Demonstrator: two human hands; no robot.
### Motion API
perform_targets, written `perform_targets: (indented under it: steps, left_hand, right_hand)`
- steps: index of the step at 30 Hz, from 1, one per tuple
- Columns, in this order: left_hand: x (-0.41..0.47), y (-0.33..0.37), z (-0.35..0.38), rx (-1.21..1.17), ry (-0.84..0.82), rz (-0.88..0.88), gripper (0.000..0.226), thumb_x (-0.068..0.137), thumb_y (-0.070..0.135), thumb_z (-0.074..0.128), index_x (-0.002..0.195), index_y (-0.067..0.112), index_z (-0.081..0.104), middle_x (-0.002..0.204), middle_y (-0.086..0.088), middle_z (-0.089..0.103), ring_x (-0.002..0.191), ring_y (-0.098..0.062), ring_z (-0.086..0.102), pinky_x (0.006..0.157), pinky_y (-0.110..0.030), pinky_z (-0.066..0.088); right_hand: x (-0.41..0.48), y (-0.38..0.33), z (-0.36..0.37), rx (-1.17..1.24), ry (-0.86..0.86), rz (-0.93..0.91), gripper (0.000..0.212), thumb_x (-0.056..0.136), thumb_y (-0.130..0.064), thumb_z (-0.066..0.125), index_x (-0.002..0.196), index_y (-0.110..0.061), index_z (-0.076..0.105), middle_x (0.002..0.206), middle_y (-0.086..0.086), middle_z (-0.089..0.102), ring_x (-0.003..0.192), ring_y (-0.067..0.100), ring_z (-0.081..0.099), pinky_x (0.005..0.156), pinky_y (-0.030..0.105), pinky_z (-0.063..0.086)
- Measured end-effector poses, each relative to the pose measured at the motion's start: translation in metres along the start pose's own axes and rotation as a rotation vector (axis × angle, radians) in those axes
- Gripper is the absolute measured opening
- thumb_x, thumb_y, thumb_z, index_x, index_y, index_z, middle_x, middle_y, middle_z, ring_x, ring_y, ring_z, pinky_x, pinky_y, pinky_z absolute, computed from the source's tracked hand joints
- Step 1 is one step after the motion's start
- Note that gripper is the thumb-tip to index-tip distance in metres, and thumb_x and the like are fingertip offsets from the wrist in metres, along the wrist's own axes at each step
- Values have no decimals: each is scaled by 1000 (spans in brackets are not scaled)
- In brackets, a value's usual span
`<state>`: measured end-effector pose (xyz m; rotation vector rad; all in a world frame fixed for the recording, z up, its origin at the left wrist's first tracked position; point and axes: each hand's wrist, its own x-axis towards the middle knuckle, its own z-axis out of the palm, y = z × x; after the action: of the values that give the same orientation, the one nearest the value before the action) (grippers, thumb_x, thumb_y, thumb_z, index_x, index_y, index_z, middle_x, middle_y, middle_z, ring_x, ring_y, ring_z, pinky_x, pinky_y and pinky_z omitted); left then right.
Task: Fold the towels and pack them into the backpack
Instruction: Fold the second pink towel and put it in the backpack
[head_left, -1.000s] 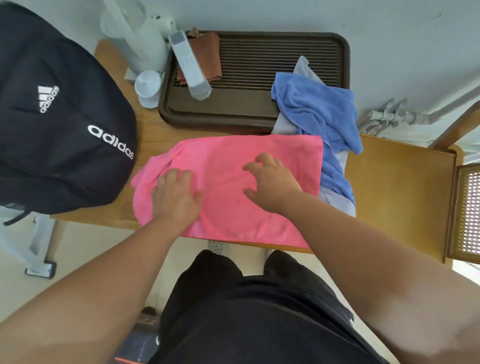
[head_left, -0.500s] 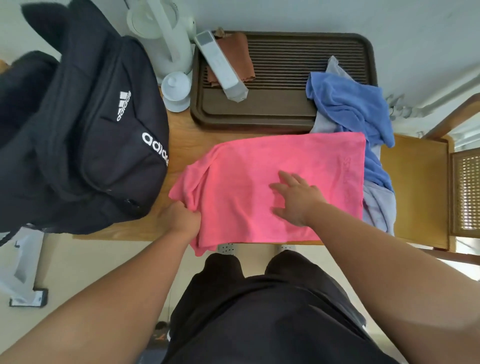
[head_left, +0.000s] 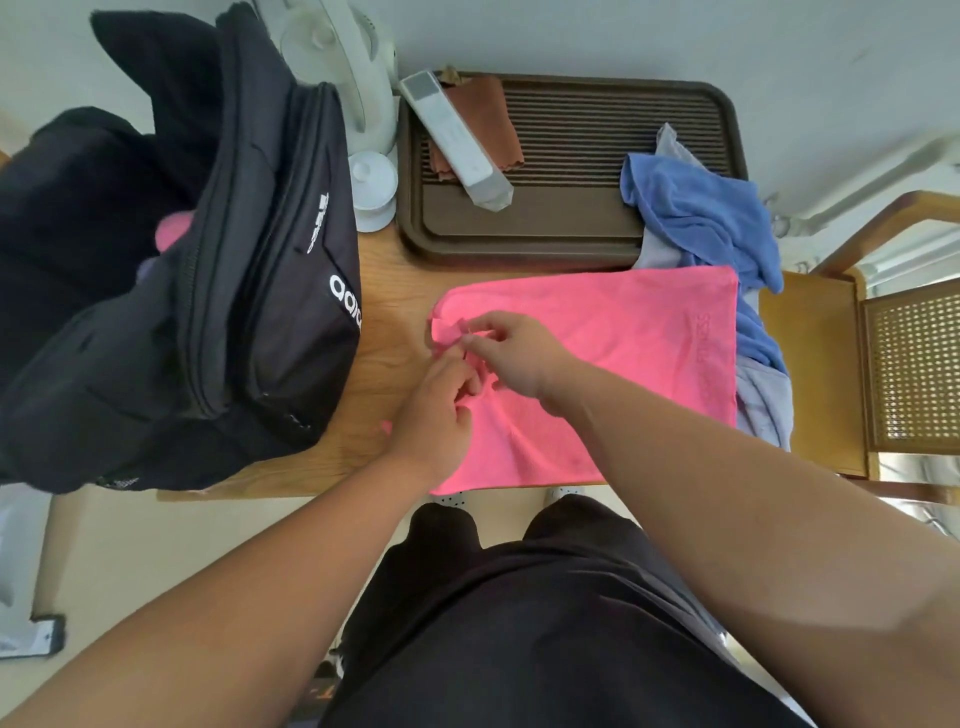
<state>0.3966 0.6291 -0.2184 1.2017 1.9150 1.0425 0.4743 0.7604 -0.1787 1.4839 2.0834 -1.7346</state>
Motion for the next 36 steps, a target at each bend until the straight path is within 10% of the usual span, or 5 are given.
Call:
perform_targets:
  steps: [7, 11, 18, 36]
  left_hand:
    - [-6, -11, -1, 16, -122, -44, 30, 80, -16, 53, 90, 11, 62, 115, 20, 59, 97, 9, 54, 82, -4, 37]
    - [-11, -11, -3, 98, -47, -87, 28, 77, -3, 64, 91, 18, 52, 94, 11, 52, 79, -10, 51, 70, -31, 44]
    - [-13, -8, -23, 473, -187, -417, 21, 90, 30, 58, 75, 18, 53, 74, 1, 55, 70, -22, 54, 53, -31, 33]
    - [-28, 46, -70, 337, -6, -570, 20, 68, 26, 58, 84, 14, 61, 81, -6, 65, 77, -30, 64, 67, -39, 55]
  right_hand:
    - [9, 20, 7, -46, 115, 174, 34, 85, -31, 76, 76, 1, 68, 78, 23, 70, 65, 25, 60, 67, 51, 57]
    - [17, 19, 9, -47, 175, 184, 27, 80, -14, 64, 56, -14, 53, 58, 11, 58, 59, 27, 56, 60, 50, 55]
    - [21, -19, -8, 424, 75, 114, 15, 88, -7, 50, 84, -11, 64, 78, 7, 64, 73, 21, 63, 68, 34, 57]
    - [32, -86, -15, 395, -198, 17, 23, 99, -23, 51, 113, -13, 65, 99, 8, 71, 86, 23, 76, 73, 34, 55]
